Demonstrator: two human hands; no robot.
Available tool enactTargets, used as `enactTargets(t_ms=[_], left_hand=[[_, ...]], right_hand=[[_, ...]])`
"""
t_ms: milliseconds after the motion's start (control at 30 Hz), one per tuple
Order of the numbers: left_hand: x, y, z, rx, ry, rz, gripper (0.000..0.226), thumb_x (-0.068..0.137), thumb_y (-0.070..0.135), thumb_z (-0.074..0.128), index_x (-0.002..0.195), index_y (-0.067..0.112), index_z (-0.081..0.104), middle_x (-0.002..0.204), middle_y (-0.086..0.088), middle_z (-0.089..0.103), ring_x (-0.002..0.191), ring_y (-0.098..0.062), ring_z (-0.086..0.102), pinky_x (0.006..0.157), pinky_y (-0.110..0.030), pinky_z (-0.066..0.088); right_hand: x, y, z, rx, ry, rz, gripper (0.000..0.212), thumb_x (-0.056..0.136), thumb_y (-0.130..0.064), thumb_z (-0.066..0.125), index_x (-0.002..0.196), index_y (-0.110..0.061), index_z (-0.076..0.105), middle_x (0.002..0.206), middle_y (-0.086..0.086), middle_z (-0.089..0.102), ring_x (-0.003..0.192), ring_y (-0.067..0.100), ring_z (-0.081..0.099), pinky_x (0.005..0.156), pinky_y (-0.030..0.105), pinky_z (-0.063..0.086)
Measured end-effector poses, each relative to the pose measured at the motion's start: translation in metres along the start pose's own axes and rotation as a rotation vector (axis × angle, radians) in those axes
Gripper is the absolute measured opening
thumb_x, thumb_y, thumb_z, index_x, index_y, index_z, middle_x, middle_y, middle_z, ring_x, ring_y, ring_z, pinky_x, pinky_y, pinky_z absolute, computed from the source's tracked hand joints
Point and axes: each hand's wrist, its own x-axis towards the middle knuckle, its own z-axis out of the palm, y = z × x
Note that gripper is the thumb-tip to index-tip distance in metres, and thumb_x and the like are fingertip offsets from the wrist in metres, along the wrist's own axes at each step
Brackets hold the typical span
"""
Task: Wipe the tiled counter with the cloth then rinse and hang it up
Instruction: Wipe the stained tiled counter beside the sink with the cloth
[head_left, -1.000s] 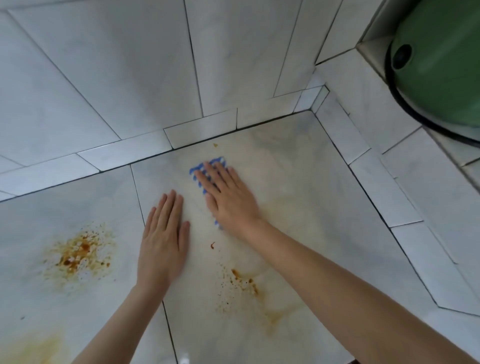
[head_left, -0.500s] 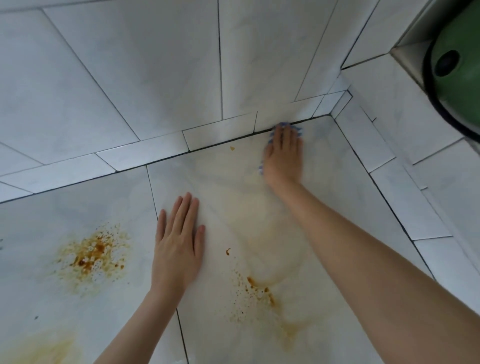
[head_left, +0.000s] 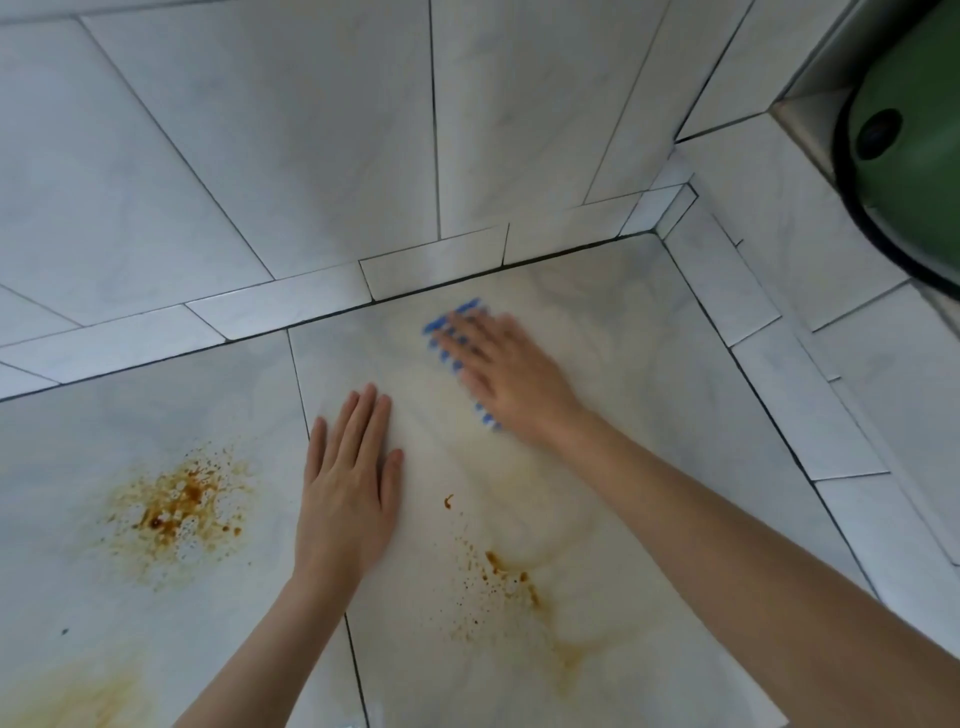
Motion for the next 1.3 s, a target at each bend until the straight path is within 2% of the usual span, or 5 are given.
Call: enactTargets(t_ms=[233,500,633,933,1300], left_hand=[[0.001,0.000,0.001,0.016,-0.007,0.003,0.054,0.100,0.034,0.023,0.150,0.015,0.019,0.157,0.002,0.014,0.146,-0.010,0.005,0.119,-0.040,0.006],[0.003,-0.005,0.003,-0.017,-0.029,0.025,0.057,0.098,0.038,0.019,0.149,0.012,0.020,0.157,0.001,0.014,0.145,-0.011,0.004,0.119,-0.031,-0.004],[-0.007,0.000,-0.006,-0.071,-0.038,0.038,0.055,0.099,0.035,0.023,0.147,0.009,0.026,0.155,-0.001,0.017,0.145,-0.013,0.005,0.116,-0.021,-0.009],[-0.129,0.016,-0.007,-0.183,-0.093,0.016,0.054,0.099,0.032,0.023,0.149,0.011,0.022,0.158,0.000,0.015,0.146,-0.013,0.006,0.118,-0.029,0.003],[-0.156,-0.001,-0.004,0.002,-0.113,0.001,0.058,0.098,0.036,0.023,0.148,0.008,0.021,0.157,-0.006,0.017,0.146,-0.017,0.010,0.119,-0.034,0.007]], right_hand=[[-0.060,0.088,-0.006,-0.178,-0.073,0.572,0.058,0.097,-0.022,0.038,0.149,-0.007,0.015,0.158,0.012,-0.002,0.145,0.035,0.000,0.116,0.047,0.003],[-0.109,-0.089,0.017,0.048,0.032,0.087,0.051,0.100,-0.031,0.022,0.150,-0.022,0.016,0.157,0.004,0.016,0.145,0.023,0.012,0.117,0.038,0.006],[-0.159,-0.079,0.023,0.013,-0.031,-0.056,0.047,0.102,-0.035,0.019,0.148,-0.026,0.024,0.155,-0.001,0.024,0.144,0.019,0.018,0.117,0.036,0.009],[-0.172,0.007,0.011,-0.021,0.077,0.683,0.052,0.097,-0.029,0.020,0.145,-0.011,0.031,0.147,0.015,0.038,0.133,0.036,0.040,0.109,0.040,0.017],[-0.195,-0.153,0.033,0.090,0.039,0.051,0.047,0.102,-0.033,0.017,0.148,-0.026,0.023,0.156,0.001,0.023,0.145,0.019,0.017,0.118,0.036,0.010]])
